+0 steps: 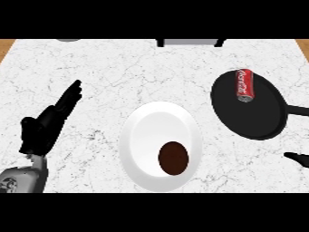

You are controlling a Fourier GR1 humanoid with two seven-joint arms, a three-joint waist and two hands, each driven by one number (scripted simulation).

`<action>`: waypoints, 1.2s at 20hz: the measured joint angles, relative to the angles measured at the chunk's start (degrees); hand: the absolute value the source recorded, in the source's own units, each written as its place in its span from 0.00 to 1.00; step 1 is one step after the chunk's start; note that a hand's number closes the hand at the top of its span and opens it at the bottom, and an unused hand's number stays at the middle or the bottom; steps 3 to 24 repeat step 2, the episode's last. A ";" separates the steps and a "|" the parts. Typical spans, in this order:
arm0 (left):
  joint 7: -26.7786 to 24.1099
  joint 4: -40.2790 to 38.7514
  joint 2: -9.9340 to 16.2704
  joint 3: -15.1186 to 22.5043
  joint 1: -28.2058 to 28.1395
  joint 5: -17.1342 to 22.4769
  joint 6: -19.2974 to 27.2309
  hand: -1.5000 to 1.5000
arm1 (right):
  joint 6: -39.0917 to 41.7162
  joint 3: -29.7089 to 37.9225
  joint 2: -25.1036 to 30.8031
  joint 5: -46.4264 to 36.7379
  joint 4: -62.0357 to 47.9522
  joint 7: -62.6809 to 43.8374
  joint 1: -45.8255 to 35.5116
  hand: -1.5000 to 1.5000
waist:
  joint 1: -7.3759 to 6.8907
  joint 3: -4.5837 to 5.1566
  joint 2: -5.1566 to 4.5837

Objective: Pick the can from the plate and place it in the pan

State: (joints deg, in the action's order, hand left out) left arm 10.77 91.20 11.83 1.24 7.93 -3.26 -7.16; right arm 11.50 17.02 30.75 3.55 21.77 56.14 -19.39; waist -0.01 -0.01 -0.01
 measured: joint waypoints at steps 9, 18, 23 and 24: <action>0.61 0.00 -0.77 0.21 0.54 -0.44 0.37 0.50 | -0.31 0.01 -0.37 0.05 0.46 0.50 1.34 0.00 | -0.03 -0.02 -0.02; 0.61 0.00 -0.77 0.21 0.54 -0.44 0.37 0.50 | -0.31 0.01 -0.37 0.05 0.46 0.50 1.34 0.00 | -0.03 -0.02 -0.02; 0.61 0.00 -0.77 0.21 0.54 -0.44 0.37 0.50 | -0.31 0.01 -0.37 0.05 0.46 0.50 1.34 0.00 | -0.03 -0.02 -0.02; 0.61 0.00 -0.77 0.21 0.54 -0.44 0.37 0.50 | -0.31 0.01 -0.37 0.05 0.46 0.50 1.34 0.00 | -0.03 -0.02 -0.02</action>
